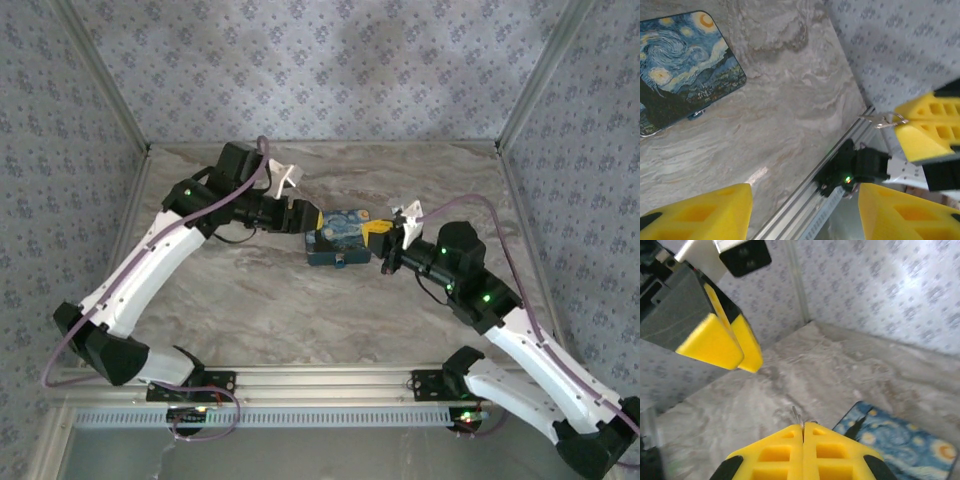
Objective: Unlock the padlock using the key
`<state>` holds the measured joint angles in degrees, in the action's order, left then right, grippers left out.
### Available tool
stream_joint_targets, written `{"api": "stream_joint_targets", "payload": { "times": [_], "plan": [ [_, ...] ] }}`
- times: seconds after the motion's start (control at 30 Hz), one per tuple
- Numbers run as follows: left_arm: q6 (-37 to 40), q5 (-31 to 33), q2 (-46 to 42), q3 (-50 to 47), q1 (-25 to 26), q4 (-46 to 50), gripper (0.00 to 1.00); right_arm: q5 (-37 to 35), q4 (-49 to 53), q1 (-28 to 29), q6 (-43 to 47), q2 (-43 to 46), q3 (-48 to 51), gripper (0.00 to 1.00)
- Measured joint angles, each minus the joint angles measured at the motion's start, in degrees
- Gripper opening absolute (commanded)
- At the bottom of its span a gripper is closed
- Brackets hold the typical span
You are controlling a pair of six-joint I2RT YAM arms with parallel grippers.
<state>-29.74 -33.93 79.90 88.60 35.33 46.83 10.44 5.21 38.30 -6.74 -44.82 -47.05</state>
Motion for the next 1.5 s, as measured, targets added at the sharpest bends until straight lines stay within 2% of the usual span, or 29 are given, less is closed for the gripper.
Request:
{"api": "stream_joint_targets", "payload": {
  "times": [0.13, 0.23, 0.33, 0.47, 0.57, 0.7, 1.03, 1.17, 1.4, 1.5],
  "plan": [
    [-9.44, -1.09, 0.04, -2.54, -0.2, -8.33, 0.64, -12.7, -0.61, 7.26, 9.53, -2.64, -1.99, 0.0],
    [-15.85, -2.58, 0.04, -3.39, -0.2, -14.67, 0.71, -18.36, -1.86, 9.73, 14.49, -4.35, -2.01, 0.0],
    [-21.53, -4.55, 0.04, -4.46, -0.09, -20.65, 0.71, -22.38, -3.85, 10.8, 18.14, -5.4, -2.01, 0.0],
    [-26.71, -6.54, 0.28, -4.61, 0.48, -24.94, 0.69, -25.94, -7.08, 13.03, 22.23, -6.38, -2.01, 0.0],
    [-29.35, -7.85, 0.85, -4.61, 1.09, -27.12, 0.55, -28.17, -9.2, 14.82, 25.09, -7.28, -2.01, 0.0],
    [-31.78, -9.14, 1.99, -4.68, 1.6, -29.0, 0.44, -30.03, -11.13, 16.24, 27.76, -7.98, -2.01, 0.0],
    [-32.96, -10.25, 2.95, -4.68, 1.92, -30.14, 0.5, -33.38, -14.73, 18.47, 31.63, -8.22, -2.01, 0.0],
    [-33.27, -10.27, 3.39, -4.68, 1.92, -30.21, 0.38, -33.9, -15.74, 19.15, 32.81, -8.39, -2.01, 0.0],
    [-33.68, -10.4, 3.85, -4.68, 1.9, -30.34, 0.1, -35.1, -16.37, 20.15, 35.32, -9.64, -1.95, 0.0],
    [-33.86, -10.43, 3.85, -4.66, 1.84, -31.1, 0.03, -35.17, -16.37, 20.44, 36.11, -9.62, -1.57, 0.0]
  ]
}}
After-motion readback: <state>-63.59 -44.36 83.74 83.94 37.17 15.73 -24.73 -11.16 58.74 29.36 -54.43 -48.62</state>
